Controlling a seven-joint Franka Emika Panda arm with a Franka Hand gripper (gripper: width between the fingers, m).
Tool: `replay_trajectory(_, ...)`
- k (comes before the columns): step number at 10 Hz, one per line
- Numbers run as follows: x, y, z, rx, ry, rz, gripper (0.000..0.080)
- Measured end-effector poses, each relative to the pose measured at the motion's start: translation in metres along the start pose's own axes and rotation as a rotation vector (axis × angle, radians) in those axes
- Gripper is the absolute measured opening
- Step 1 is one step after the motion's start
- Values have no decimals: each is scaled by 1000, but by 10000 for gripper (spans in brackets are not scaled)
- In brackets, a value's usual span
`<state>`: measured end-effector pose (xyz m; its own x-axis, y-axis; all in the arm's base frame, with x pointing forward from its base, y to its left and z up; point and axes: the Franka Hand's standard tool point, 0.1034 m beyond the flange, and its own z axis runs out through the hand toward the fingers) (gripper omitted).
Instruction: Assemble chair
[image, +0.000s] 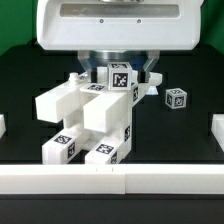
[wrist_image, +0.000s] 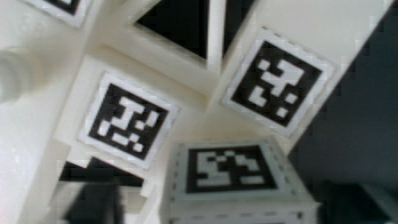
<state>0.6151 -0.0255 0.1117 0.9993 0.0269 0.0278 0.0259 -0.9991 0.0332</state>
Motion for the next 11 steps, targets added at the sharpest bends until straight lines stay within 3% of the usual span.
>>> replay_trajectory(2,0,0,0,0,0,0,265)
replay_trajectory(6,0,1,0,0,0,37,268)
replay_trajectory(11,0,-1,1,1,-2,441,269)
